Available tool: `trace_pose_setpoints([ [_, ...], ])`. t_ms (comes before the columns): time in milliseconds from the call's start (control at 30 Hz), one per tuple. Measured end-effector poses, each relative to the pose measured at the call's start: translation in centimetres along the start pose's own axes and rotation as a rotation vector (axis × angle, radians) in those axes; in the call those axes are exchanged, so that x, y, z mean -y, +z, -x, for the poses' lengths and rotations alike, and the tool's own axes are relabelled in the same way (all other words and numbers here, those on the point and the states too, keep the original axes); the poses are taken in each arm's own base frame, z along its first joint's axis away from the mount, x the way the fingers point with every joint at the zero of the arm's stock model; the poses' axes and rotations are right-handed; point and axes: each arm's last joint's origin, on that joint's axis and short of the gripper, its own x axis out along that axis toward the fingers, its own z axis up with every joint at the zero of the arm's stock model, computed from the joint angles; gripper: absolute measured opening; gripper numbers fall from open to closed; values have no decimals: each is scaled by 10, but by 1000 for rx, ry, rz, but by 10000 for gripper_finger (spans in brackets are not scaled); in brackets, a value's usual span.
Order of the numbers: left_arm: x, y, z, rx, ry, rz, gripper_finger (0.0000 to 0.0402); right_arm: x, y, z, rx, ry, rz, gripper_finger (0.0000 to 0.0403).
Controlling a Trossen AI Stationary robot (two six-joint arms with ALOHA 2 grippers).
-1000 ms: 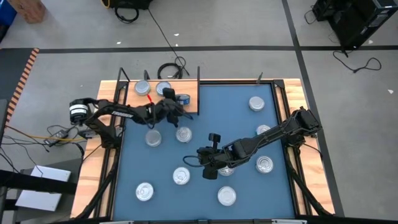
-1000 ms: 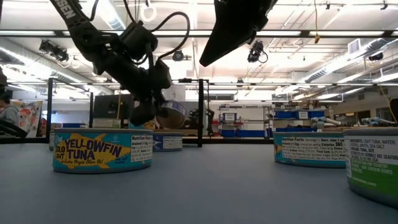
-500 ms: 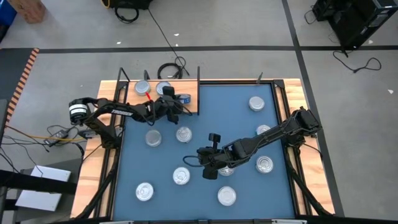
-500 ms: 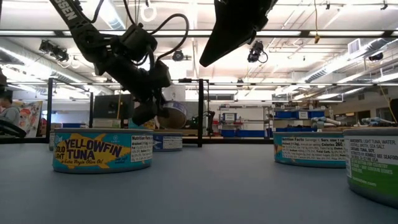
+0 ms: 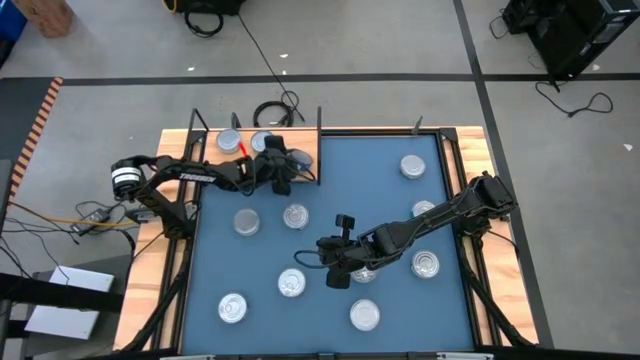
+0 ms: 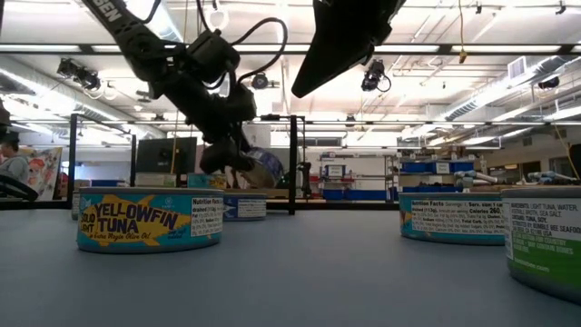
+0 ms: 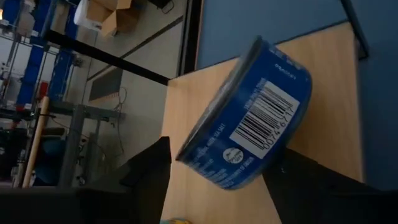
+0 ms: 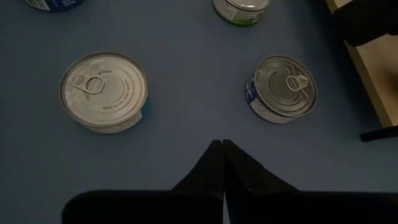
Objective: Stack canned seafood by type on shelf
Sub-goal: Put the blue tuna can on the shelf
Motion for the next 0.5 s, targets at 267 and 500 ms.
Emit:
trace_pose_setpoints([
  [267, -4, -6, -3, -44, -7, -3, 228, -3, -2, 2, -4, 5, 10, 5],
  [500, 1, -12, -2, -95, -62, 14, 228, -3, -2, 2, -5, 5, 11, 6],
])
